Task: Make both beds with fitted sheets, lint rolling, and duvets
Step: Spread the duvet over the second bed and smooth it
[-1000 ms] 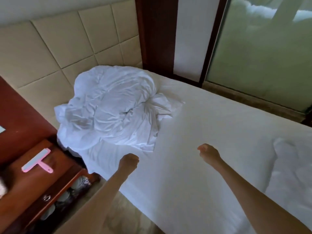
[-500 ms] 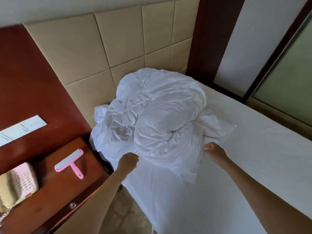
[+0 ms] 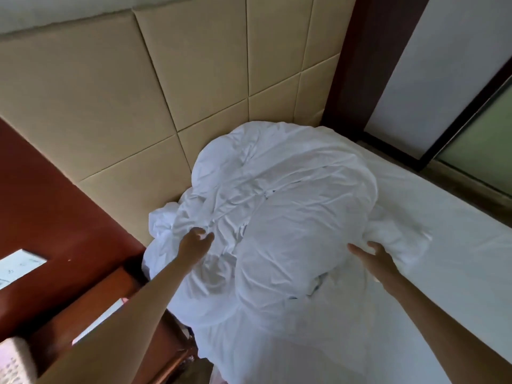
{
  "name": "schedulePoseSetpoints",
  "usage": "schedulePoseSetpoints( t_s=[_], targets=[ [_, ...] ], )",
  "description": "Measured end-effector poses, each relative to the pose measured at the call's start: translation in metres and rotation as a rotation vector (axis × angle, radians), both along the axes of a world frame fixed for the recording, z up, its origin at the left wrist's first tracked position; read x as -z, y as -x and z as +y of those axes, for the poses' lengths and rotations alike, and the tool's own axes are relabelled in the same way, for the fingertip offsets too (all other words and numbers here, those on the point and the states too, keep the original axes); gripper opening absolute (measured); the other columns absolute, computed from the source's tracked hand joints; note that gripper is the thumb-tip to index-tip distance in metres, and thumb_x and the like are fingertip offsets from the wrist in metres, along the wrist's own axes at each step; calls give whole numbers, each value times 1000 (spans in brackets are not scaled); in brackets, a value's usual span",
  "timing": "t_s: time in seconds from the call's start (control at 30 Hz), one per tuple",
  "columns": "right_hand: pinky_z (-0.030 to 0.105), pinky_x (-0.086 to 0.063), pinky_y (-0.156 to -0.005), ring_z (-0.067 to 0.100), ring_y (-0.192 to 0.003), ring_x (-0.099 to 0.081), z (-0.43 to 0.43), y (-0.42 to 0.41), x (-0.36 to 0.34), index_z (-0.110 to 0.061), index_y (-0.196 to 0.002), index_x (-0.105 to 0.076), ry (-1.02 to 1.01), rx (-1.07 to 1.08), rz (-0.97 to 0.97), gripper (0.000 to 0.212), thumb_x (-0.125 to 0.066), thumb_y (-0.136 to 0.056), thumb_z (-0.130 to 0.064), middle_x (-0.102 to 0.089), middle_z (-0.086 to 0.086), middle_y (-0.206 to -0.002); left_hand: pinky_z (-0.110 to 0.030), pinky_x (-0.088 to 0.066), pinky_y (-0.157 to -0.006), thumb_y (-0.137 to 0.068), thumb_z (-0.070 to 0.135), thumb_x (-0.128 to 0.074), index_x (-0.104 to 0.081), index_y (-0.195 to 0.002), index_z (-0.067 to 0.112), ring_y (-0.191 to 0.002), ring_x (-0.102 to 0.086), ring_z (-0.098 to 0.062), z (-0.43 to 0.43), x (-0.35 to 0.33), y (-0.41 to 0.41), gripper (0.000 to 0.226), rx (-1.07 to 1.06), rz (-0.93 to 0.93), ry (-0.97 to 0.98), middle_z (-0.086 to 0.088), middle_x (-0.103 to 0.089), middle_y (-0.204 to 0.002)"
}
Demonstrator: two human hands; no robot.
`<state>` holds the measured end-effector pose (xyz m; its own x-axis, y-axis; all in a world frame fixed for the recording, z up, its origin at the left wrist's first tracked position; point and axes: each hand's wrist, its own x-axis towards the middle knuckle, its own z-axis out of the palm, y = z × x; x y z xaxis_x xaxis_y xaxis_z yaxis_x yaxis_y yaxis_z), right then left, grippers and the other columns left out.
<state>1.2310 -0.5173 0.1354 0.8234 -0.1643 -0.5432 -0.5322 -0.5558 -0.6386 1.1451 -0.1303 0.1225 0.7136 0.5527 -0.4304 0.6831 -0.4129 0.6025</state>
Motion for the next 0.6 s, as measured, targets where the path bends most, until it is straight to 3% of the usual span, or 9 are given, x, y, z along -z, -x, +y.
schedulePoseSetpoints(
  t_s=[0.2,0.33,0.43,0.5,0.57,0.6],
  targets=[
    [50,-36,-106,37,-134,-36,34,-71,28,-18,-149,-24,76,140,85,101,-73,-70,-57,-32,16,-150,-42,-34,-105,-86,46,-61,-34,-143,13,-130,-38,-36,75,48,-127,71,67,81,4,-21,-37,-142],
    [55,-36,-106,38,-135,-33,41,-107,63,-33,-149,-14,123,269,164,140,-71,-31,-83,-26,13,-152,-48,-29,-109,-76,59,-67,-21,-148,11,-136,-29,-40,109,83,-193,98,23,150,-65,-21,-29,-148],
    [56,-24,-112,40,-142,-16,49,-113,77,-40,-149,2,166,356,241,128,-77,-53,-70,-2,14,-157,-51,-34,-107,-60,72,-71,-16,-148,11,-131,-38,-39,125,107,-223,121,-8,207,-82,-19,-38,-143],
    [57,-19,-114,40,-143,-10,49,-118,87,-43,-148,8,164,393,299,138,-75,-42,-75,6,14,-158,-51,-41,-101,-37,83,-72,-11,-148,15,-121,-49,-38,133,132,-239,143,-18,236,-39,-17,-45,-138],
    [55,-18,-114,39,-143,-10,43,-123,107,-43,-148,7,140,411,318,148,-68,-25,-78,3,13,-158,-50,-41,-102,-24,75,-79,-13,-148,18,-123,-48,-33,131,151,-250,151,-58,223,88,-12,-44,-140],
    [53,-19,-115,37,-143,-12,38,-124,124,-41,-149,2,112,414,307,150,-67,-21,-79,-4,12,-158,-49,-40,-103,-29,65,-86,-17,-147,17,-126,-46,-31,132,168,-253,146,-72,213,151,-10,-43,-142]
  ],
)
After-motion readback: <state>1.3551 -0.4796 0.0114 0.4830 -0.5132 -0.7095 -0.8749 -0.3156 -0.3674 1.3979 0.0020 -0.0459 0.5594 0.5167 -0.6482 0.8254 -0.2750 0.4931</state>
